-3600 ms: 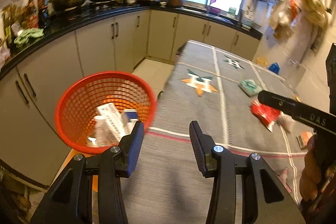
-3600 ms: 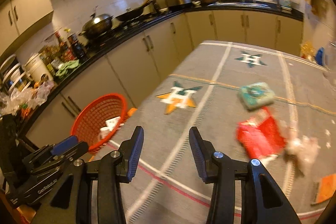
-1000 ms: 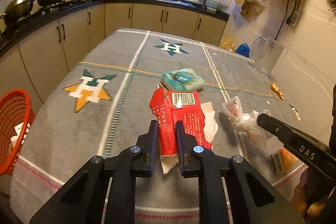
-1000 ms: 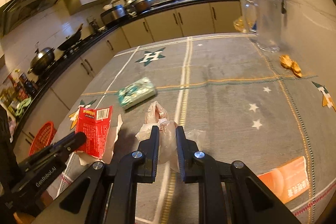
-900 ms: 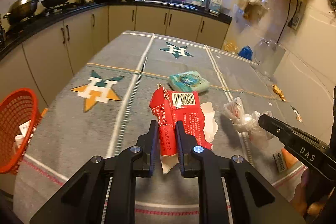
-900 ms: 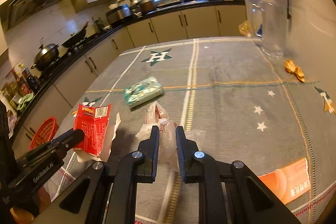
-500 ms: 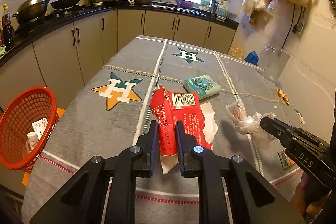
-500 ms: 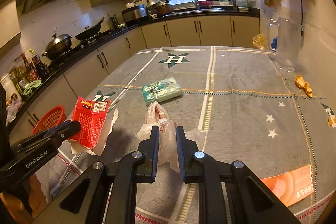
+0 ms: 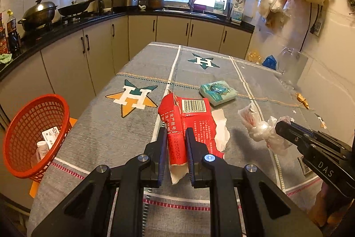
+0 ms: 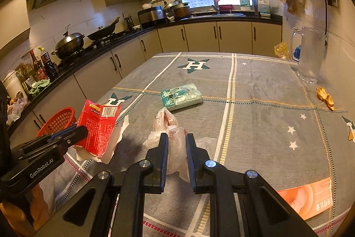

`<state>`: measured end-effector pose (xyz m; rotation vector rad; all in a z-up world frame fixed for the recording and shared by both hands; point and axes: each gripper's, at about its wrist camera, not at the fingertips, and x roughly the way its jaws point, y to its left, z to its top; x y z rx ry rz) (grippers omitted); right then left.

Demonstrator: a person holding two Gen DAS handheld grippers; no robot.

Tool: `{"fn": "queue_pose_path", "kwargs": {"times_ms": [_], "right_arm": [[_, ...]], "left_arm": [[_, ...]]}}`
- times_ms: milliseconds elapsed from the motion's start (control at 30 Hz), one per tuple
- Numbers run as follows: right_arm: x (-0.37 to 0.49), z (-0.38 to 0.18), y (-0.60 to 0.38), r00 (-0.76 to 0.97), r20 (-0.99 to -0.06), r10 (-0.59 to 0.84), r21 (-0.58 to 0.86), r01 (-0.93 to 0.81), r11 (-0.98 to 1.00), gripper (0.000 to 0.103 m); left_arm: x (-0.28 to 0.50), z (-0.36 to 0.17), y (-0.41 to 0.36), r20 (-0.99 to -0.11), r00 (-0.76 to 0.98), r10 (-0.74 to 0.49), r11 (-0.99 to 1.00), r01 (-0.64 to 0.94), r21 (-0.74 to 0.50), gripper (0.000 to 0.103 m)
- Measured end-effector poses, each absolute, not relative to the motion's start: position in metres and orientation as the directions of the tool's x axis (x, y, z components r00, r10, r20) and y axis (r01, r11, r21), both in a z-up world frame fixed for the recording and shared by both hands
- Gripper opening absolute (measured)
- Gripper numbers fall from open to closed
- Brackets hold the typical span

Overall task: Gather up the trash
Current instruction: 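Carry the red packet and plastic bag over the orange basket with both tools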

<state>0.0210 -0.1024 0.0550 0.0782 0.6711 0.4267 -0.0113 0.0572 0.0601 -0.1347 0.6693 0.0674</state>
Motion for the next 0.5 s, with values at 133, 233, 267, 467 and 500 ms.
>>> {"fn": "queue_pose_path", "kwargs": {"times_ms": [133, 233, 267, 467, 500], "right_arm": [[0.02, 0.057, -0.101, 0.698, -0.582, 0.417, 0.205, -0.37, 0.906, 0.017], [0.017, 0.058, -0.099, 0.698, -0.577, 0.424, 0.201, -0.382, 0.902, 0.017], [0.015, 0.058, -0.098, 0.698, -0.575, 0.427, 0.199, -0.387, 0.901, 0.017], [0.011, 0.061, -0.093, 0.694, -0.567, 0.444, 0.194, -0.412, 0.89, 0.017], [0.012, 0.06, -0.093, 0.688, -0.571, 0.447, 0.203, -0.41, 0.889, 0.017]], "left_arm": [[-0.015, 0.063, 0.058, -0.616, 0.787, 0.026, 0.989, -0.11, -0.099, 0.016], [-0.018, 0.064, 0.058, -0.612, 0.79, 0.033, 0.989, -0.114, -0.095, 0.016], [-0.019, 0.065, 0.058, -0.611, 0.791, 0.034, 0.989, -0.116, -0.096, 0.016], [-0.031, 0.069, 0.064, -0.601, 0.798, 0.044, 0.988, -0.126, -0.095, 0.016], [-0.034, 0.07, 0.067, -0.597, 0.8, 0.051, 0.987, -0.132, -0.093, 0.016]]}}
